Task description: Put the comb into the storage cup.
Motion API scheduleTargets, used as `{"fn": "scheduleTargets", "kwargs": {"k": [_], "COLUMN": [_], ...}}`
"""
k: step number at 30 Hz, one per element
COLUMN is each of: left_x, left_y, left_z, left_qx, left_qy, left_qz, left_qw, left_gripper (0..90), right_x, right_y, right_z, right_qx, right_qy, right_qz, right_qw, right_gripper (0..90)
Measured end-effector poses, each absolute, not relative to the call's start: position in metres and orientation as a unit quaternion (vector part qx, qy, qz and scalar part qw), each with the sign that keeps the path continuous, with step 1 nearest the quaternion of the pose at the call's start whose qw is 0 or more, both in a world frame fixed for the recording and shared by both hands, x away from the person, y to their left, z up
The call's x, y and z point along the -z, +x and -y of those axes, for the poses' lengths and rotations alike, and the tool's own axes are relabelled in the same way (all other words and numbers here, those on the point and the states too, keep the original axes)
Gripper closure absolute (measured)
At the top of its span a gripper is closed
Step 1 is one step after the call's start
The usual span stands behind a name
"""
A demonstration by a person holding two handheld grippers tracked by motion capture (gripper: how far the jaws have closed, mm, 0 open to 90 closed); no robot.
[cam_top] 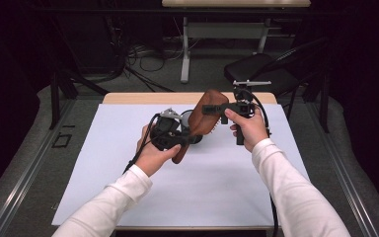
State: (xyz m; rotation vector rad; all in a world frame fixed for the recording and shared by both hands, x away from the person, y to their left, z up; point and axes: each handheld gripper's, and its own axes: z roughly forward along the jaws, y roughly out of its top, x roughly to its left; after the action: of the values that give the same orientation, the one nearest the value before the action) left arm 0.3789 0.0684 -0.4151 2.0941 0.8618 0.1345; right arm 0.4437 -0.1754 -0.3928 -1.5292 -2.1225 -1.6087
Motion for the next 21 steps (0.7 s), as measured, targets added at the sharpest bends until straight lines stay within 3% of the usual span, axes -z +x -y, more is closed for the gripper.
{"fn": "scheduleTargets", "kwargs": {"k": [21], "left_x": [0.4183], "left_y": [0.3794], "left_z": [-0.0694], "left_qx": [-0.049], "left_qy": [0.834], "left_qz": [-0.344], "left_qw": [0.428], "left_gripper": [73.0], "right_x": [0.3935], "right_y": [0.4455], "right_z": [0.1786], "right_qx": [0.533], "right_qy": [-0.509], "right_qz": [0.674], "right_qw": [0.054], "right_gripper": [28.0]}}
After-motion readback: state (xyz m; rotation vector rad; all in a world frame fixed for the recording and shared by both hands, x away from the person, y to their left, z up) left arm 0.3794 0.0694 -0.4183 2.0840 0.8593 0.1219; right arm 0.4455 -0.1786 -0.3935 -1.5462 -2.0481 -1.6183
